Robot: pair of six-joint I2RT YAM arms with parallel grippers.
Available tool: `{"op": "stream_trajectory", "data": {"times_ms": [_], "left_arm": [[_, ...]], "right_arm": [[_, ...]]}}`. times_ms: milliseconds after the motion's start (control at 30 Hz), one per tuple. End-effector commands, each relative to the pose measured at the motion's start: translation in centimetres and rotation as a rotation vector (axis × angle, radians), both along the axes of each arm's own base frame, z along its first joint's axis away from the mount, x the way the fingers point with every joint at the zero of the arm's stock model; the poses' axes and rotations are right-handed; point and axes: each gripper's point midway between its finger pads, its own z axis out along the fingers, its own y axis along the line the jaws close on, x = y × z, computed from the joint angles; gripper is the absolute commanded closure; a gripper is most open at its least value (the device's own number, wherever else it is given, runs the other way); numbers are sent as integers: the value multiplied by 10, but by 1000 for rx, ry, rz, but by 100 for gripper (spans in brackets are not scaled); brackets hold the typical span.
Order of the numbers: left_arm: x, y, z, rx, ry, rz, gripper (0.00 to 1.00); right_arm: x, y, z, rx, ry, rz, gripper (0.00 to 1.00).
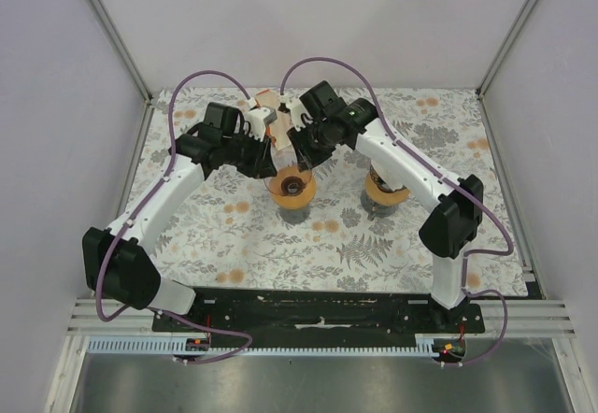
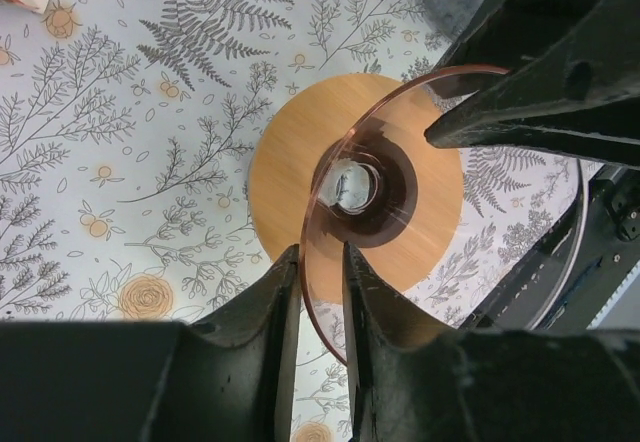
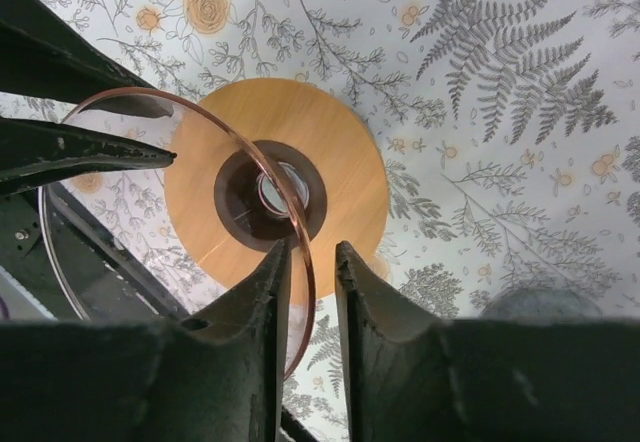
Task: Place the coffee filter in the dripper
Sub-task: Place the coffee dripper in the dripper holder.
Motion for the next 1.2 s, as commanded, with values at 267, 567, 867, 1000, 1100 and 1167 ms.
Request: {"op": "stream_trajectory", "data": {"times_ms": [267, 567, 867, 1000, 1100, 1167], "left_arm": [[2, -1, 7, 8, -35, -17, 78], [-1, 9, -39, 82, 37, 2, 84], [-2, 4, -33, 56, 42, -16, 76], [3, 1, -2, 30, -31, -23, 55], [3, 0, 14, 17, -58, -29, 48], [1, -1, 25, 4, -68, -36, 45]], "right_arm": [[-7, -13, -25, 4, 48, -13, 100], [-5, -21, -64, -62, 126, -34, 100], [-5, -17, -48, -26, 105, -30, 87], [-2, -13, -24, 14, 57, -20, 75], [2, -13, -7, 42, 22, -24, 69], [2, -11, 4, 60, 2, -21, 63]]}}
